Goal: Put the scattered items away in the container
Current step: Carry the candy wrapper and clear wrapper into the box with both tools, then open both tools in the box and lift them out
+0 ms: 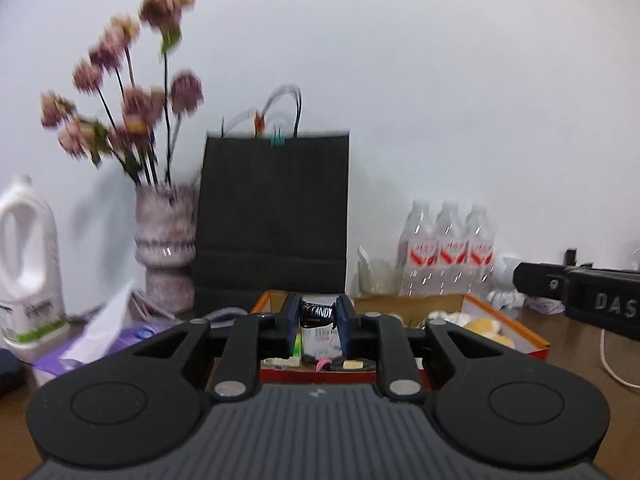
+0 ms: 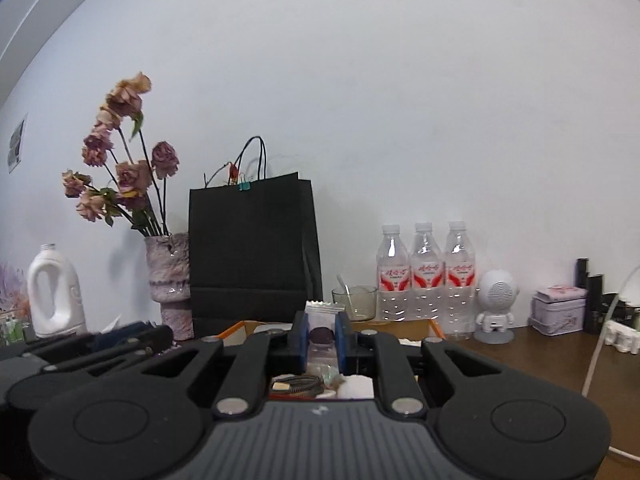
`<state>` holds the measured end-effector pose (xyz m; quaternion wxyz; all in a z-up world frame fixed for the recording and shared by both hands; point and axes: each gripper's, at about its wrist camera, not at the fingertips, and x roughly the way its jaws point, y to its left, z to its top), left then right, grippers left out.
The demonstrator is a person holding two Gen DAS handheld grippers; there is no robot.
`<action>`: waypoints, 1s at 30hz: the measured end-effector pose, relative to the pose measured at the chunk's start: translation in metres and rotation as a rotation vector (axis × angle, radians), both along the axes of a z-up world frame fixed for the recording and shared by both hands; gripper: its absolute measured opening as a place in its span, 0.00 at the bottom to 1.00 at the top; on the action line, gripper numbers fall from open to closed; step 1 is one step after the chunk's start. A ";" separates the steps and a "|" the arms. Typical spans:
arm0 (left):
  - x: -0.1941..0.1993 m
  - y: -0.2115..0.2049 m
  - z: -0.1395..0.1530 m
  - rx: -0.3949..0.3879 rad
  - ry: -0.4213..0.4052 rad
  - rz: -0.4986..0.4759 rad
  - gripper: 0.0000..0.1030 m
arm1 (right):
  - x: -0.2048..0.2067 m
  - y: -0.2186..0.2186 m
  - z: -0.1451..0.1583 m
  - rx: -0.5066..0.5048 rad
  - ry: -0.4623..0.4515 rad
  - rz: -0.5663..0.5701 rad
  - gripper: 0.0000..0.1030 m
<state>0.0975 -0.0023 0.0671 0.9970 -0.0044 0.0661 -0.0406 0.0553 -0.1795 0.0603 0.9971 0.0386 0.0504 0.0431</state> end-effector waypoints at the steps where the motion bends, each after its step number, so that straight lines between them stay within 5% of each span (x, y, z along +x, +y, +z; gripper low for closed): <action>1: 0.011 0.002 0.002 -0.002 0.028 -0.017 0.20 | 0.011 -0.002 0.000 -0.001 0.020 0.003 0.12; 5: 0.073 0.011 0.023 0.004 0.239 -0.101 0.20 | 0.074 -0.017 0.017 0.040 0.203 0.101 0.12; 7: 0.117 0.012 0.028 0.016 0.506 -0.162 0.20 | 0.112 -0.024 0.026 0.075 0.375 0.157 0.12; 8: 0.137 0.016 0.026 -0.042 0.628 -0.192 0.20 | 0.133 -0.030 0.029 0.118 0.470 0.192 0.12; 11: 0.176 0.014 0.012 -0.084 0.836 -0.249 0.20 | 0.186 -0.035 0.024 0.177 0.707 0.296 0.12; 17: 0.219 -0.008 -0.017 -0.074 1.020 -0.274 0.23 | 0.239 -0.016 -0.007 0.094 0.960 0.278 0.12; 20: 0.224 -0.012 -0.018 -0.049 1.042 -0.257 0.42 | 0.245 -0.014 -0.016 0.083 0.993 0.235 0.18; 25: 0.219 -0.004 -0.014 -0.053 1.083 -0.272 0.47 | 0.244 -0.024 -0.010 0.133 1.028 0.231 0.41; 30: 0.213 -0.002 -0.001 -0.035 1.067 -0.235 0.55 | 0.237 -0.026 -0.005 0.112 1.066 0.208 0.50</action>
